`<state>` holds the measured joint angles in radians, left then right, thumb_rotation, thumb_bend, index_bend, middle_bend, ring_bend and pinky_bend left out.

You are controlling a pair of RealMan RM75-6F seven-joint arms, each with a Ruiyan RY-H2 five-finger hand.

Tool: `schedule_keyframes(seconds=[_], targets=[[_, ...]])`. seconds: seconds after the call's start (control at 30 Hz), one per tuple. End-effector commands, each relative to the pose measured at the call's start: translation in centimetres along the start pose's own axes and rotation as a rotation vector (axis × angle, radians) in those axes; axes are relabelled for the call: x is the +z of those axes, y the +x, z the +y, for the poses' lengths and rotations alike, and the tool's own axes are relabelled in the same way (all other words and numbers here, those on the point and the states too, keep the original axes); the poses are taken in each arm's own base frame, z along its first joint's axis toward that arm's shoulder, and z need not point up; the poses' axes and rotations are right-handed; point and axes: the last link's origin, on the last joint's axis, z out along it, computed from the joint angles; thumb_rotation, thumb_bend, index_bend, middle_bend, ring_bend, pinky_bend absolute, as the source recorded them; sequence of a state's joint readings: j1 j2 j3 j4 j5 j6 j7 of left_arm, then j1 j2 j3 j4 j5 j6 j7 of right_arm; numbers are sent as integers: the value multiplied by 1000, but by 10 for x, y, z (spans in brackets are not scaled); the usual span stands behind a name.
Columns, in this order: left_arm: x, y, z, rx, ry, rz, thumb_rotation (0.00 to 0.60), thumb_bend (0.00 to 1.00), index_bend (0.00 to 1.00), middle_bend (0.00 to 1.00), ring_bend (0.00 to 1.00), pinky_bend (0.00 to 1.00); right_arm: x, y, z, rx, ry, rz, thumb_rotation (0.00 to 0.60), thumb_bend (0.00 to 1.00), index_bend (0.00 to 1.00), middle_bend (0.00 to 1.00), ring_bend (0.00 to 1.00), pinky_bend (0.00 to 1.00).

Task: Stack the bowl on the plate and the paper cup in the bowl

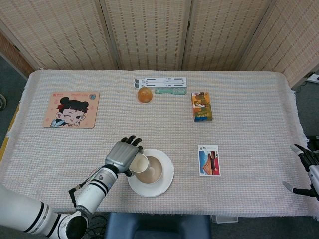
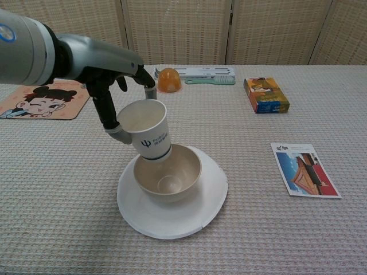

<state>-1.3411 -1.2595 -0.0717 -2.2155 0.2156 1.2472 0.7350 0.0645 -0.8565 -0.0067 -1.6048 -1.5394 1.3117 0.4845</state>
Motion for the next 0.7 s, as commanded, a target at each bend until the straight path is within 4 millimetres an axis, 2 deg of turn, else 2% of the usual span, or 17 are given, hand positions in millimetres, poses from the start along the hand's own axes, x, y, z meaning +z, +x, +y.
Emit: schedule_keyframes(seconds=[0.03,0.7], targets=[[6,-5,6,-1,-3,-9,600,230,453,129,0,170,-1,1,1,5,7,1,600,208,0,0,0,0],[21,-27,24,0,-10,-57,600,230,456,129,0,170,-8,8,3,29,35,26,600,209,0,0,0,0]])
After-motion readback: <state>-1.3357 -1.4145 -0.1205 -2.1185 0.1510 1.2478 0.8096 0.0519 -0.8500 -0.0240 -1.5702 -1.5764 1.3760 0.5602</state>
